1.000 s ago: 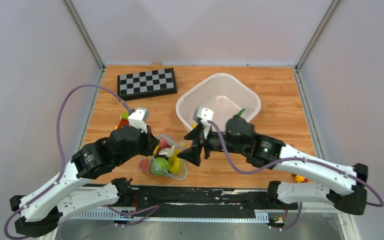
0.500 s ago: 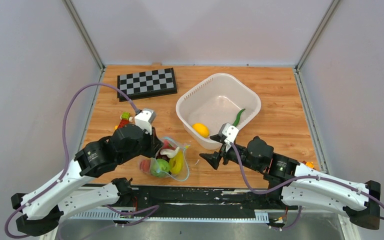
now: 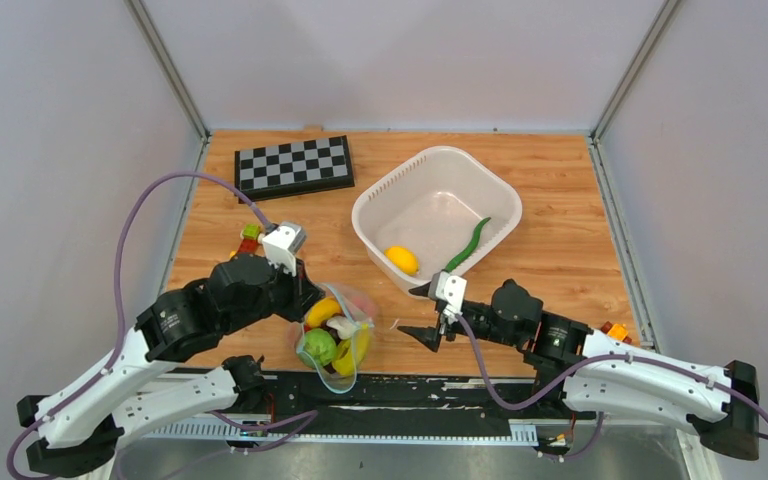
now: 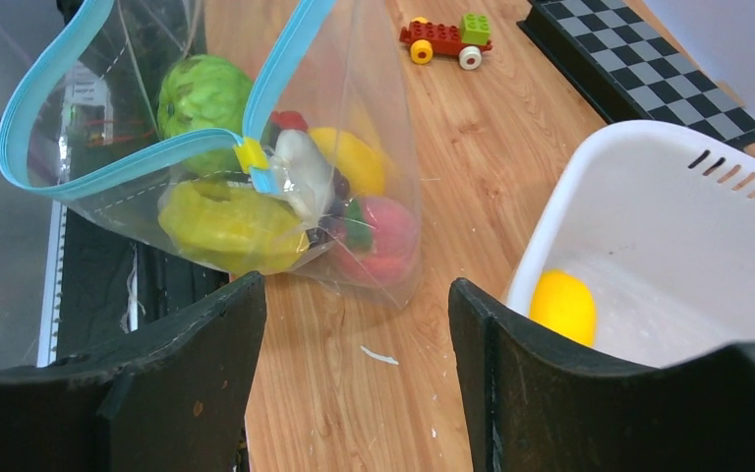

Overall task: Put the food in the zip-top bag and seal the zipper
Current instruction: Adjust the zipper food storage bag at the center of the board.

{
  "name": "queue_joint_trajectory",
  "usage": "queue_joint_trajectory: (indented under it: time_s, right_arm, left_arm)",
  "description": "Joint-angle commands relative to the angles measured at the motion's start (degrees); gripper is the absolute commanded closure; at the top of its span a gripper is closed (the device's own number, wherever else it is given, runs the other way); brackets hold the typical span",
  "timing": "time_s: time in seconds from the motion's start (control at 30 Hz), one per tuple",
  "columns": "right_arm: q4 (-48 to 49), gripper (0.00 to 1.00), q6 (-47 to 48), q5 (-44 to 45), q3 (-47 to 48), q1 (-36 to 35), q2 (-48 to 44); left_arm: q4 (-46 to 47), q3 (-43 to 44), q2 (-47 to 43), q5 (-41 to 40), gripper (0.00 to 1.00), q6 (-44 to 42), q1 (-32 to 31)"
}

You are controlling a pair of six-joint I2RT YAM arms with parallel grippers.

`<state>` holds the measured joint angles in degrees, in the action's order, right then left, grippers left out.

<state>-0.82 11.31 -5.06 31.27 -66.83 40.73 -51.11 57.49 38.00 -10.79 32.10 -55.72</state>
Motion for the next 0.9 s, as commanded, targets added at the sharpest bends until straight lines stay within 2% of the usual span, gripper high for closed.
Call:
queue_joint_trajectory:
  time_s: [0.0,0.13,0.33,0.53,0.63,0.77,0.87]
  right_arm:
    - [2.9,0.34,4.5,-4.6,-0.6,-0.1,0.6]
    - [5.2,0.38,5.5,-8.3,-0.9,-0.2,1.8]
    - [9.8,0.5,5.7,-9.1,-0.8,-0.7,5.4]
    - [11.5,0.57,6.9,-10.0,0.9,-1.6,11.2]
    - [9.7,0.69,8.2,-11.0,2.2,-1.9,13.4]
    - [8.9,0.69,9.0,-9.5,2.4,-1.8,13.0]
    - [8.6,0.64,10.8,-7.2,1.0,-1.8,10.9]
  left_arm:
    - [3.9,2.3,1.1,2.8,1.0,-2.0,0.3]
    - [4.3,2.4,1.6,3.4,1.0,-2.0,0.3]
    - [5.8,1.7,2.1,4.9,1.0,-1.8,0.3]
    - [5.6,2.0,1.5,3.5,1.0,-1.8,0.3]
    - [5.2,1.8,0.5,2.2,1.0,-1.4,0.3]
    - [6.0,0.8,-1.1,-0.6,0.99,-1.0,0.3]
    - [7.1,1.1,-0.9,-2.2,0.99,-0.9,0.3]
